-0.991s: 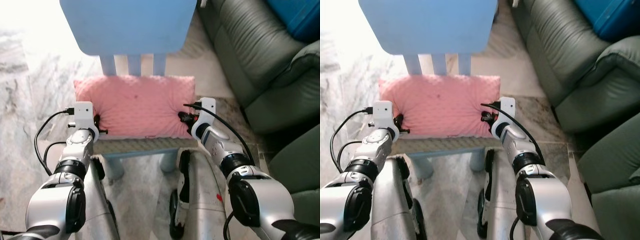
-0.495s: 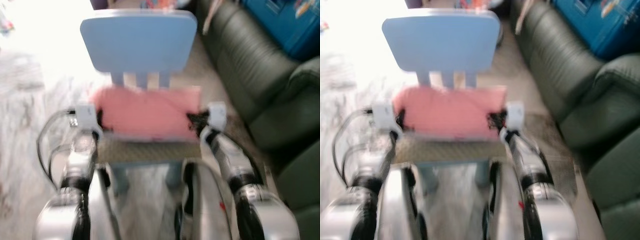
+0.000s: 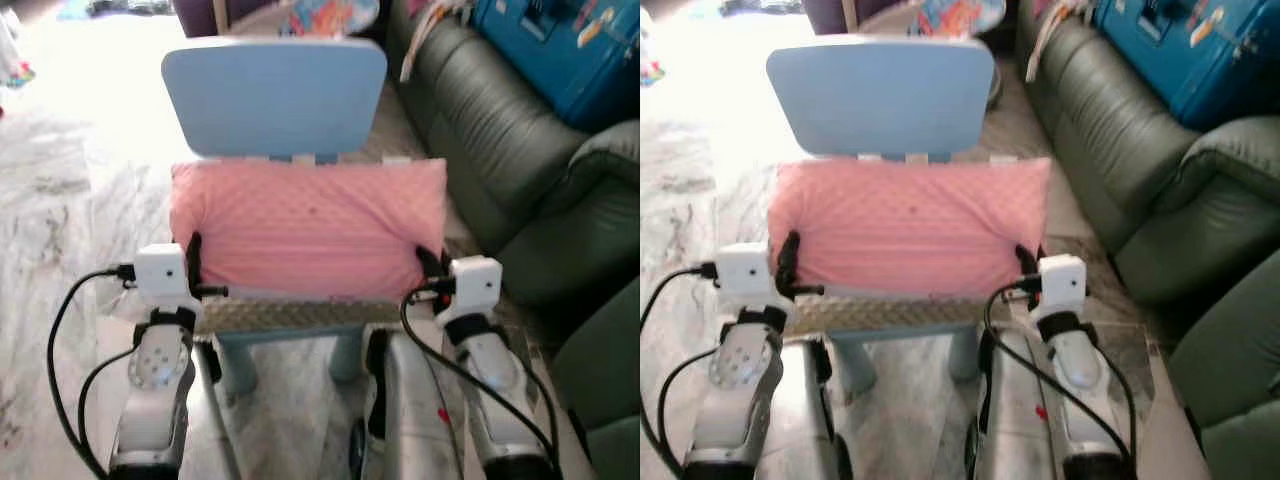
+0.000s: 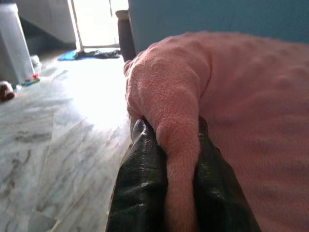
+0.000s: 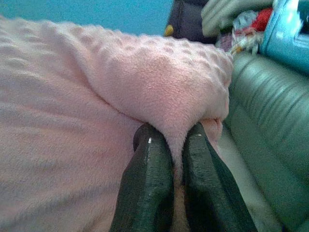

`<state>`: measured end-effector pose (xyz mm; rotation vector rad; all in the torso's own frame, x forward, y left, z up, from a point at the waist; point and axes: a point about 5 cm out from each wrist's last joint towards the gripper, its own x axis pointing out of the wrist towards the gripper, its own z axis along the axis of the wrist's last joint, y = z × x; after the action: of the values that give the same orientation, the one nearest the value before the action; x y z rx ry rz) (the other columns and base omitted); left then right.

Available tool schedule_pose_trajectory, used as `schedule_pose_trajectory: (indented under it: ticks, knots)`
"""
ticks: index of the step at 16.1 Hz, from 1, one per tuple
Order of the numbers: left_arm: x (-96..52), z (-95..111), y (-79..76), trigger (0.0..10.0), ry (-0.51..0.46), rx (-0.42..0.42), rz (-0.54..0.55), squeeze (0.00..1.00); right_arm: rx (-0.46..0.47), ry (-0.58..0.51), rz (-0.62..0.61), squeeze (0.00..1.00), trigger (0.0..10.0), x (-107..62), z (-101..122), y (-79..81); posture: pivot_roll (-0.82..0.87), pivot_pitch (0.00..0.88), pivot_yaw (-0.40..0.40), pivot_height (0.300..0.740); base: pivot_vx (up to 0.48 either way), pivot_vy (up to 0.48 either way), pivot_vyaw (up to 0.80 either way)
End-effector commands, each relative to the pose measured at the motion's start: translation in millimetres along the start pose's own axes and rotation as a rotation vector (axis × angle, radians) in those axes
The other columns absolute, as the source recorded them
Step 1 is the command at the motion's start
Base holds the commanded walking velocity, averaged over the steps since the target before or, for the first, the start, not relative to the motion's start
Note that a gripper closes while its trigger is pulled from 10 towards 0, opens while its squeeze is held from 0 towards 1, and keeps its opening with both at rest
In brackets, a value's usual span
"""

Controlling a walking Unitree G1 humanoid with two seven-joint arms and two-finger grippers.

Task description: Move the pillow to the sofa

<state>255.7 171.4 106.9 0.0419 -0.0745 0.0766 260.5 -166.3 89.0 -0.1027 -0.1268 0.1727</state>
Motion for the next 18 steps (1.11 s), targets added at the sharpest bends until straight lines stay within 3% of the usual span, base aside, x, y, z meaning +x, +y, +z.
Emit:
schedule_pose_trajectory:
  ticks: [1, 3, 6, 11, 12, 18]
  knots:
    - [-9.0, 8.9, 4.0, 0.0, -0.029, 0.032, 0.006, 0.0, -0.051, 0.015, -0.004, 0.0, 0.0, -12.7, -0.8, -6.5, 0.04, 0.0, -0.031, 0.47, 0.0, 0.0, 0.0]
    - [-10.1, 17.1, 2.4, 0.0, -0.083, 0.059, -0.021, 0.0, -0.07, 0.012, 0.007, 0.0, 0.0, -16.3, -0.1, -8.0, 0.04, 0.0, -0.032, 0.47, 0.0, 0.0, 0.0]
    - [5.7, 41.2, -0.6, 0.0, -0.153, 0.036, 0.002, 0.0, -0.087, -0.018, 0.047, 0.0, 0.0, -4.6, 13.3, -5.2, 0.03, 0.0, -0.03, 0.47, 0.0, 0.0, 0.0]
    - [-4.2, 17.2, -12.8, 0.0, -0.022, 0.027, -0.071, 0.0, -0.02, 0.027, 0.056, 0.0, 0.0, -1.4, 12.6, -0.4, 0.02, 0.0, -0.026, 0.47, 0.0, 0.0, 0.0]
    - [-6.2, 13.6, -19.4, 0.0, -0.008, 0.035, -0.11, 0.0, 0.033, 0.027, 0.043, 0.0, 0.0, -0.4, 13.3, 1.1, 0.02, 0.0, -0.019, 0.479, 0.0, 0.0, 0.0]
    - [-1.2, 11.8, -23.7, 0.0, 0.009, 0.036, -0.135, 0.0, 0.075, 0.031, 0.062, 0.0, 0.0, 6.7, 16.9, 5.4, 0.01, 0.0, -0.012, 0.542, 0.0, 0.0, 0.0]
